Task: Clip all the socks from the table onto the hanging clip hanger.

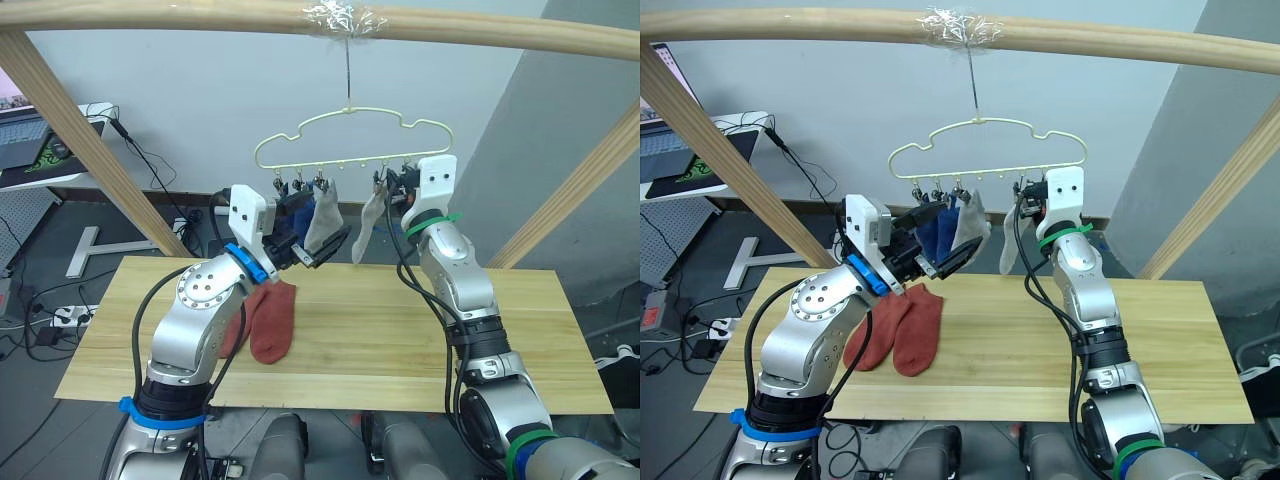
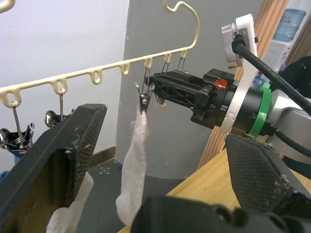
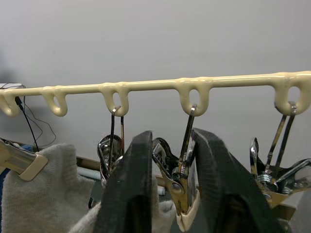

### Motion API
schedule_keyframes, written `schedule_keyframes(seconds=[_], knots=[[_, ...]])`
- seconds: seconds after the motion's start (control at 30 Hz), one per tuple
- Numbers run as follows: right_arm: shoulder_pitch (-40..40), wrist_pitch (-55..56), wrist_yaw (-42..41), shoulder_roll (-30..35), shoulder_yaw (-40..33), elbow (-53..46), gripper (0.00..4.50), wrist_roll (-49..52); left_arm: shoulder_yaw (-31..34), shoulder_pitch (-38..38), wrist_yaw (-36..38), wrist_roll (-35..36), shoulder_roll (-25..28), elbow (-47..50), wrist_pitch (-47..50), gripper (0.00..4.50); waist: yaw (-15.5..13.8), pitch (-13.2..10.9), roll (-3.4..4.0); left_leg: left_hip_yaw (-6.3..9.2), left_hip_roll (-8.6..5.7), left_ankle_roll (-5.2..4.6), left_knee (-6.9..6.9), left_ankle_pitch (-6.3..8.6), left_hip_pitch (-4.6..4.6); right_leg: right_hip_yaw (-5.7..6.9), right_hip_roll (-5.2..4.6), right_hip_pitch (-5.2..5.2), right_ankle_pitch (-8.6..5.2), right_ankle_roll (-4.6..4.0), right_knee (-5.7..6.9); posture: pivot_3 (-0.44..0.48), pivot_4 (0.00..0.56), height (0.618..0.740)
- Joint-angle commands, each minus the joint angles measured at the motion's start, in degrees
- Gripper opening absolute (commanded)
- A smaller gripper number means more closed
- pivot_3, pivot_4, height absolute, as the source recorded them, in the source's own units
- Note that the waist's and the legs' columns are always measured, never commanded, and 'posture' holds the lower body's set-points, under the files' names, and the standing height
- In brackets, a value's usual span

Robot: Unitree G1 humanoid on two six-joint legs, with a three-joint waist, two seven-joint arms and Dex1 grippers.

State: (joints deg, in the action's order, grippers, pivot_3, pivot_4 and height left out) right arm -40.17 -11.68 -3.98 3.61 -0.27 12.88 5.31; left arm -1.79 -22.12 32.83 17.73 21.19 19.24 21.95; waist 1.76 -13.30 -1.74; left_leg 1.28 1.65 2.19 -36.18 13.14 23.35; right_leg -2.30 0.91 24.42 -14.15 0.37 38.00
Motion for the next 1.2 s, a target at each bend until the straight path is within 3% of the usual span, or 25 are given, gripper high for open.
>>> schedule_keyframes(seconds=[0.03, 1.03, 1.13, 1.2], knots=[[-1.84, 0.77, 0.14, -0.15, -0.81, -0.52, 1.43, -0.02, 1.12, -0.65, -0.53, 0.58, 0.4, 2.4, -0.35, 4.5, 0.0, 0.0, 0.0, 0.0, 0.0, 0.0, 0.0, 0.0, 0.0, 0.0, 0.0, 0.0, 0.0, 0.0, 0.0, 0.048, 0.233, 0.74], [-0.4, -3.89, 2.51, -1.89, -0.06, -3.62, 1.43, -1.47, 1.04, -0.55, -1.03, 1.06, 0.53, 3.21, 0.23, 4.5, -0.01, 0.0, 0.0, 0.01, 0.0, 0.0, 0.0, 0.0, 0.0, 0.0, 0.0, 0.0, -0.01, 0.02, 0.0, 0.049, 0.237, 0.74], [-0.33, -4.01, 2.57, -2.17, -0.1, -3.88, 2.01, -1.36, 1.02, -0.4, -0.98, 1.06, 0.57, 3.26, 0.2, 4.5, -0.01, 0.0, 0.0, 0.01, 0.0, 0.0, 0.0, 0.0, 0.0, 0.0, 0.0, 0.0, -0.02, 0.03, 0.0, 0.05, 0.236, 0.74], [-0.21, -4.2, 2.7, -2.23, -0.03, -4.1, 2.67, -1.57, 1.03, -0.32, -0.97, 1.07, 0.59, 3.31, 0.19, 4.5, -0.01, 0.0, 0.0, 0.01, 0.0, 0.0, 0.0, 0.0, 0.0, 0.01, 0.0, 0.0, -0.02, 0.03, 0.0, 0.05, 0.235, 0.74]])
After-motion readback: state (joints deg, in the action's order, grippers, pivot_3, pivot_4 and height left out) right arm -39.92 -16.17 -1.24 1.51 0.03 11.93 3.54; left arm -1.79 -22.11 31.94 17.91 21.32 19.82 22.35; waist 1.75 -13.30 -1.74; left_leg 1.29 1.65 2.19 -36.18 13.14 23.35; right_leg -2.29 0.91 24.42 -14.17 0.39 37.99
